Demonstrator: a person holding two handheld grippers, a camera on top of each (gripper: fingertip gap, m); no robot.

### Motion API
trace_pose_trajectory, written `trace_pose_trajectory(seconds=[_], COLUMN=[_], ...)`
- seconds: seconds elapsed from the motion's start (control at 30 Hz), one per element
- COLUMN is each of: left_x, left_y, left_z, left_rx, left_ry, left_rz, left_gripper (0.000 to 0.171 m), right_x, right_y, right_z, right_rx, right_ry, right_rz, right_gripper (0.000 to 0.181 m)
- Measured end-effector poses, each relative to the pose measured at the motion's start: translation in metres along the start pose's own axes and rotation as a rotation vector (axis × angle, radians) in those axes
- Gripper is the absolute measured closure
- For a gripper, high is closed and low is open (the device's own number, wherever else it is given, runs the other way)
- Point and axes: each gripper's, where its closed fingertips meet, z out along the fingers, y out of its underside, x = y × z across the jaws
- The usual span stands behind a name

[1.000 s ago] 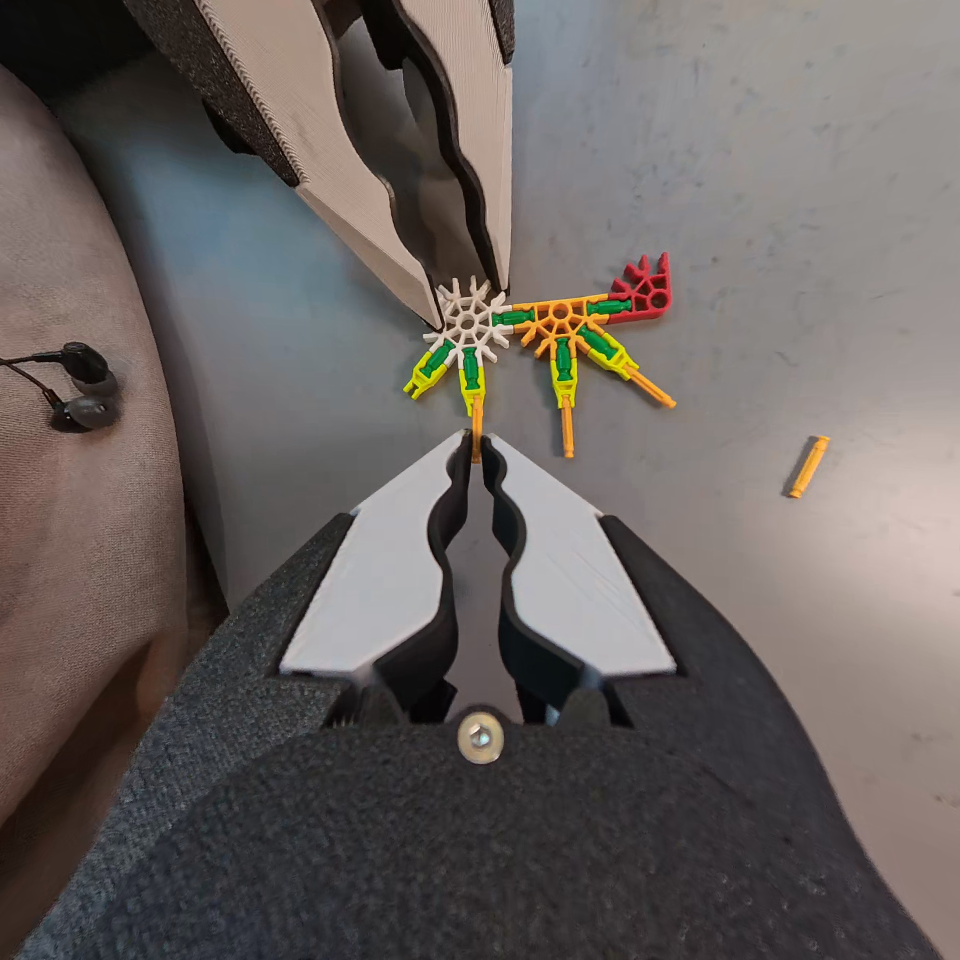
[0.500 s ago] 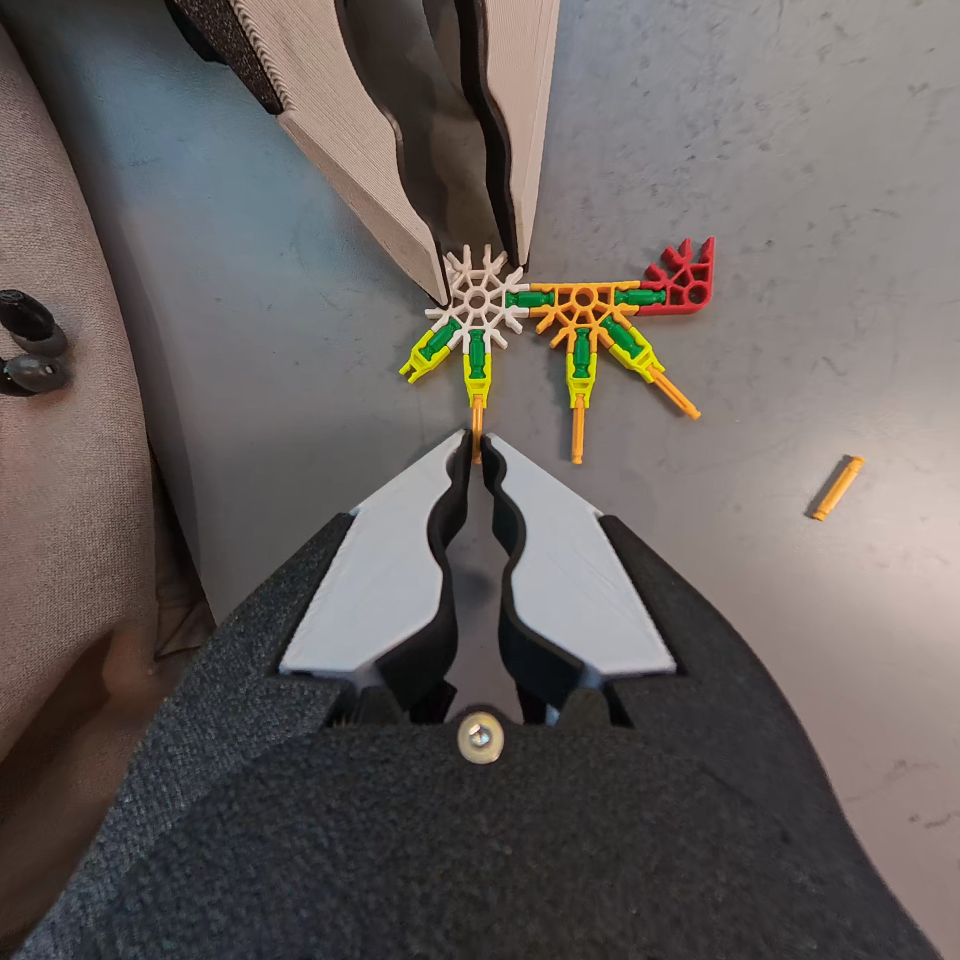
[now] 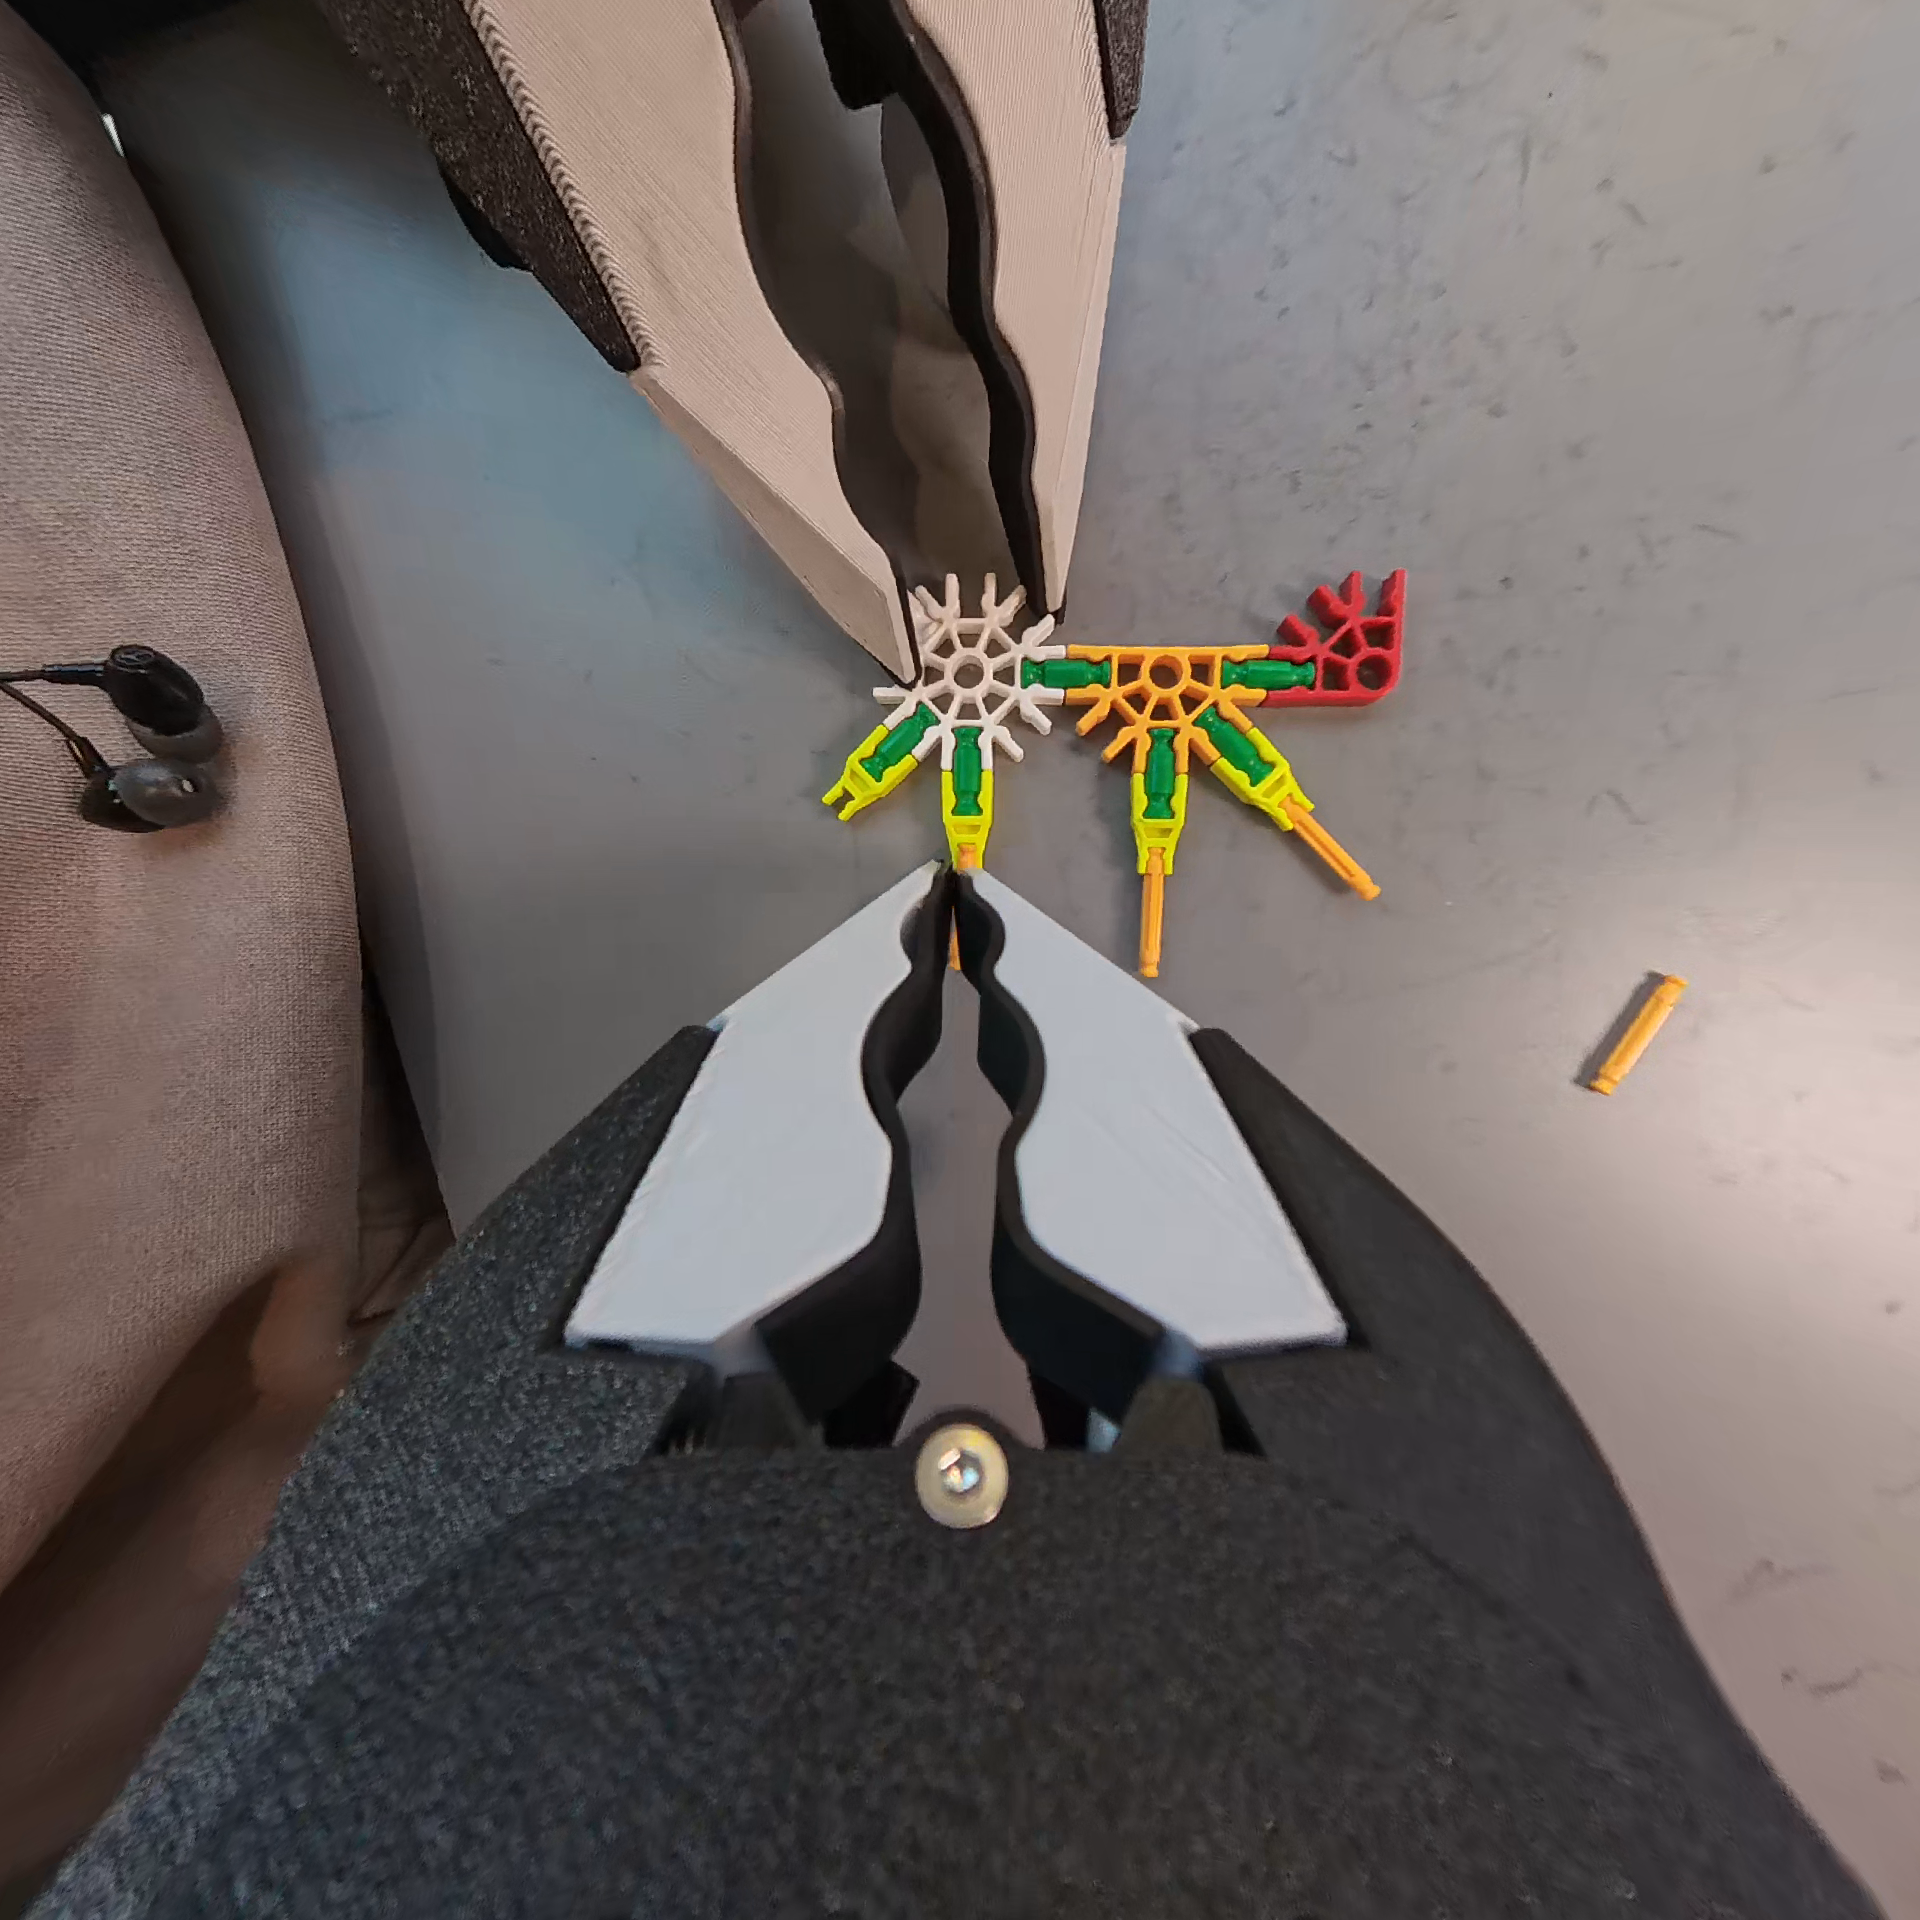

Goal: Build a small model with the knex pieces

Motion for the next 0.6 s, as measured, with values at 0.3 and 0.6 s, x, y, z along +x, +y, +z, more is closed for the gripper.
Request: trace_pose_trajectory(seconds=[0.3,0.6], left_x=[-0.0001,0.0001], left_y=[-0.0002,-0.0008], left_z=[0.0001,-0.0010], left_rx=[0.007,0.018], left_ry=[0.002,-0.005], left_rz=[-0.012,-0.017], left_gripper=[0.146,0.146], right_x=[0.0019,0.0008], right_y=[0.0044,0.0052], right_z=[0.0070,0.0095], right_rx=[-0.133,-0.241], right_ry=[0.034,0.062], right_rz=[-0.085,-0.162], right_gripper=[0.181,0.181])
